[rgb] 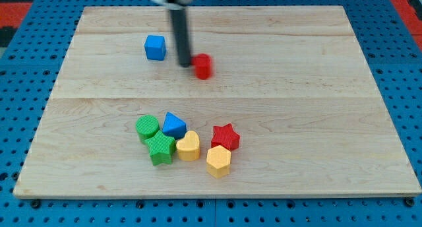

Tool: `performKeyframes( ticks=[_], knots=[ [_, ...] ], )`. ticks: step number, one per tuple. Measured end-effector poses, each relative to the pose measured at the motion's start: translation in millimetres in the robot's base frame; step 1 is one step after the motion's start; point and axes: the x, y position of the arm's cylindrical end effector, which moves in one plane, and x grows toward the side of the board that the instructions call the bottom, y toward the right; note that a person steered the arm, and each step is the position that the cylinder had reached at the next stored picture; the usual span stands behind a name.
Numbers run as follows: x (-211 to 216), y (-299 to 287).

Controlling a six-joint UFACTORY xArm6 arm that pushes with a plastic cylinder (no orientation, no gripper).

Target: Push the red circle towards right side of the board

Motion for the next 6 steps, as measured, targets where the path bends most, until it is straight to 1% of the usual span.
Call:
performKeyframes(
  ticks=[1, 2, 3, 4, 5, 6],
  knots=[
    [30.7, 84.0],
    [33.7, 48.8],
    [53.0, 82.7],
    [89.6, 92.1],
    [87.1, 135.4],
    [54.7, 197.2]
  ],
)
